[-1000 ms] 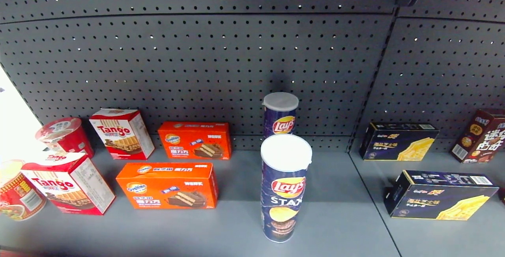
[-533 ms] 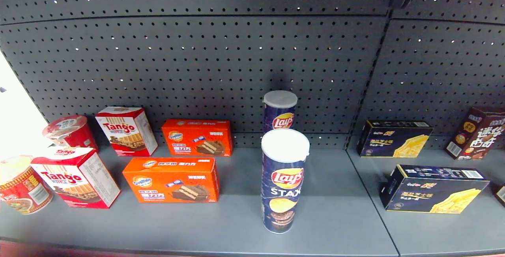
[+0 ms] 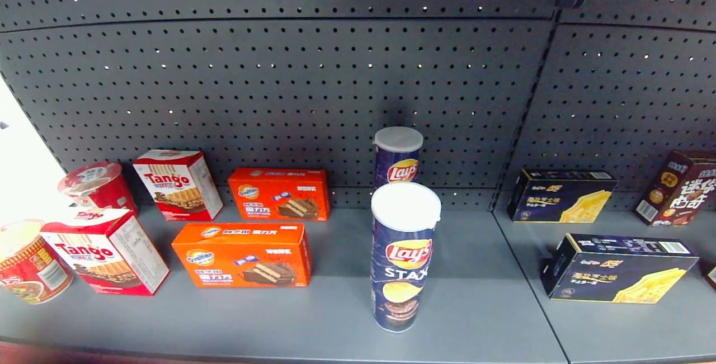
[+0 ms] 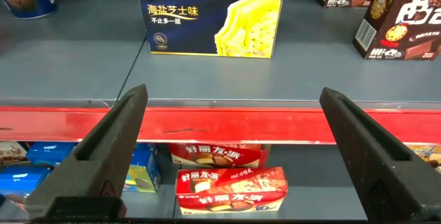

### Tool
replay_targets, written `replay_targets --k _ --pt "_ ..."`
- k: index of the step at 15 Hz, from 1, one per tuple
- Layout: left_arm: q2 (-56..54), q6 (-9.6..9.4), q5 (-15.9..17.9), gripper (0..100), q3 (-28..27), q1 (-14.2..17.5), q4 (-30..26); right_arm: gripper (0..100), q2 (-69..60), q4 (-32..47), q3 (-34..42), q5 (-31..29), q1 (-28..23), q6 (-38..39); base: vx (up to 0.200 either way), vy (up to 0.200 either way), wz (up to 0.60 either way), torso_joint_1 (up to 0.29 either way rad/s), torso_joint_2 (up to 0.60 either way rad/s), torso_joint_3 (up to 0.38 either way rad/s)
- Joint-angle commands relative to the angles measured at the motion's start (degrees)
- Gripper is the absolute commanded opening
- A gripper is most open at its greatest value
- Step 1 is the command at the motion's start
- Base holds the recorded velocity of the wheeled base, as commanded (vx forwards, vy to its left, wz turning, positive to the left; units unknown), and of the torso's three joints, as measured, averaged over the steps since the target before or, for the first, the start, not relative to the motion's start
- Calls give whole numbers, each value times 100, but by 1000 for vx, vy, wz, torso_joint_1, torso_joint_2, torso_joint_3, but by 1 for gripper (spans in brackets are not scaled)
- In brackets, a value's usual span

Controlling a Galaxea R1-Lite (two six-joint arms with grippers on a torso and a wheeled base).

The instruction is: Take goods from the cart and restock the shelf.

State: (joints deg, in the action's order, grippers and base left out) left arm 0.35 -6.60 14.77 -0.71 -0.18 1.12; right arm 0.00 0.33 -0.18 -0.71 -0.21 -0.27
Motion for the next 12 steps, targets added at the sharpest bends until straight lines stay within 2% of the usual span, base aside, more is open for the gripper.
replay_targets --k 1,4,5,6,7,8,10,11,12 --pt "9 -17 -1 100 -8 1 2 100 0 2 1 0 3 0 0 0 0 0 0 0" --pt "17 0 -98 100 0 9 2 100 0 -7 1 -17 3 27 0 0 0 0 0 0" --pt "17 0 -265 100 0 9 11 100 0 -7 1 -17 3 27 0 0 0 0 0 0" --pt "9 9 -1100 100 62 9 20 100 0 -7 1 -17 3 27 0 0 0 0 0 0" --pt "9 71 -1267 100 62 9 11 100 0 -7 1 -17 3 27 0 0 0 0 0 0" --pt "9 132 -1249 100 62 9 -51 100 0 -7 1 -26 3 27 0 0 0 0 0 0" --pt "17 132 -818 100 62 1 -112 100 0 -7 1 -17 3 18 0 0 0 0 0 0" --pt "17 71 -669 100 62 -17 -112 100 0 -7 1 -26 3 18 0 0 0 0 0 0" --pt "17 132 -686 100 53 -17 -112 100 0 -7 1 -17 3 18 0 0 0 0 0 0"
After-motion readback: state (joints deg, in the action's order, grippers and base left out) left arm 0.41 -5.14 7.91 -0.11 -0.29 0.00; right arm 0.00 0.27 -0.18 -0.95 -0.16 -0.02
